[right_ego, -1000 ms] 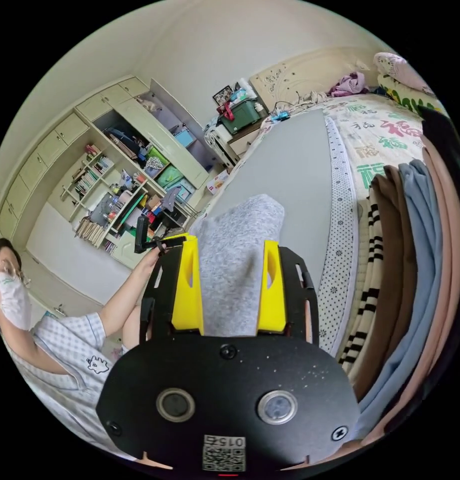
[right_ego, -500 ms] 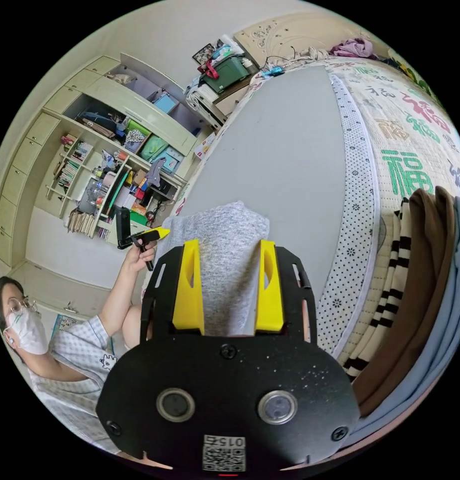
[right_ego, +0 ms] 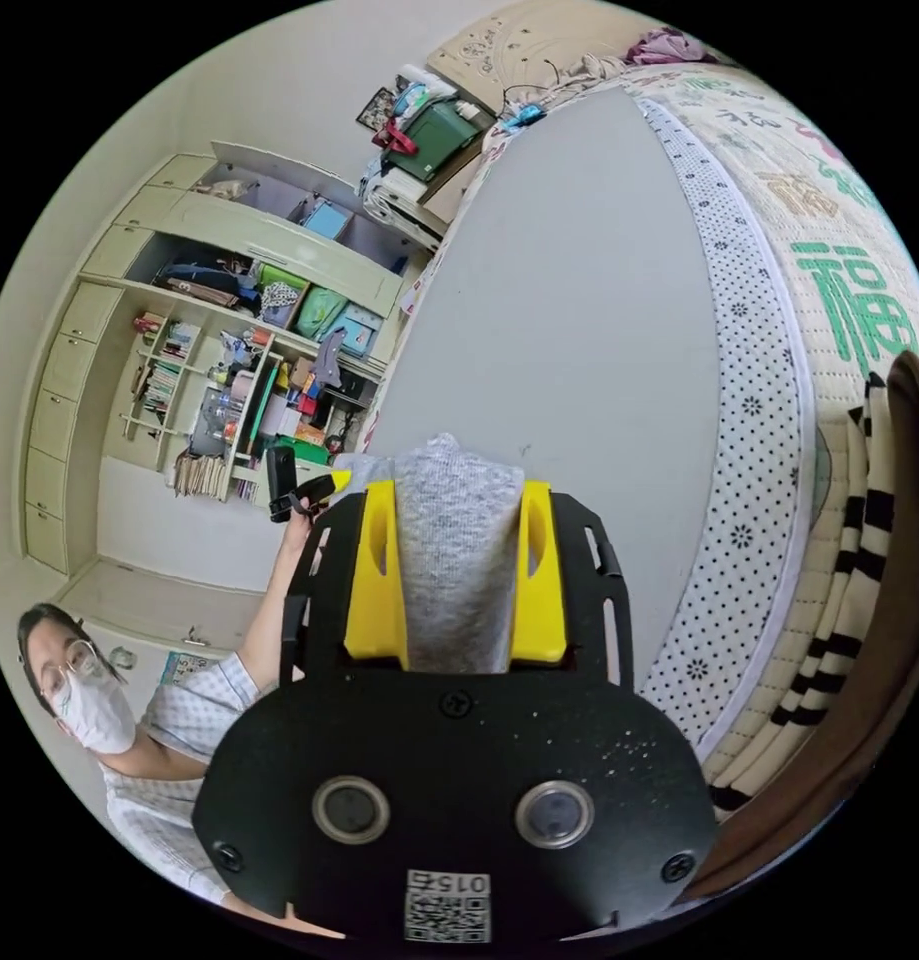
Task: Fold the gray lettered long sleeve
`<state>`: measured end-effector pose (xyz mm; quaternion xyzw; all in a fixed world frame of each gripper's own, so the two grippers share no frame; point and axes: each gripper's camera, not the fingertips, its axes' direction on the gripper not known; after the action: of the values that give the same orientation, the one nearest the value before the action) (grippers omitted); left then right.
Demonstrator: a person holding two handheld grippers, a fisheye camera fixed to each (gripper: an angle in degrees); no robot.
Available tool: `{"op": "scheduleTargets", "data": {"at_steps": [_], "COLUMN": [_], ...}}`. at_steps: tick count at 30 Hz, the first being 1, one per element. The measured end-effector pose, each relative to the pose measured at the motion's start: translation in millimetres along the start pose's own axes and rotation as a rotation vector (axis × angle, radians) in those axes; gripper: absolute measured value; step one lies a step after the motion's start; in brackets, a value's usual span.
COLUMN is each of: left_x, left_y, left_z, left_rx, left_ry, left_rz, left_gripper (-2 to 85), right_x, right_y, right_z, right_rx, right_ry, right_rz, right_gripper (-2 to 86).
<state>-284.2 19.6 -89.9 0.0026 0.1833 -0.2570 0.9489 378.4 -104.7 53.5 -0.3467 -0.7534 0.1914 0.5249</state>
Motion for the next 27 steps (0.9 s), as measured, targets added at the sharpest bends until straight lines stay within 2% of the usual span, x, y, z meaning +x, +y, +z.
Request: {"op": "scheduleTargets", "data": {"at_steps": [4,8,12,18,23,27], "left_x": [38.5,119.1,208.7,348.4,423.7,464.2], "left_y": [21.5,66.0,122.7,177.8,184.6,163.3], "left_z": [-23.2,-50.2,-75.1,-53.8,7.2,78.5], "left_rx": [0.064,0.137,0.236,0.222,0.206,0.183], "left_ry": [0.166,0.121,0.195,0.196,0.282,0.367], "left_rz": [0.143,0.382,0.578,0.848,0.948,0.927], "left_gripper": [7.8,7.6,7.4,7.3,7.2,7.3], "right_x": [-42.9,-119.8,-177.6,-235.5,-259.8,-259.4], "right_y": [84.7,223.3,375.7,559.7,621.5,617.3], "right_z": [-15.6,-63.6,-114.5,-189.5,-253.0,-294.4], "right_rx": [0.15,0.358,0.509,0.703,0.743,0.754], "right_ry": [-0.023,-0.049,-0.091,0.058,0.211,0.289], "right_rz": [-0.149,-0.409,-0.599,-0.796,-0.815,-0.762], "right_gripper": [11.9,11.6,11.5,11.5,11.5,11.5]}}
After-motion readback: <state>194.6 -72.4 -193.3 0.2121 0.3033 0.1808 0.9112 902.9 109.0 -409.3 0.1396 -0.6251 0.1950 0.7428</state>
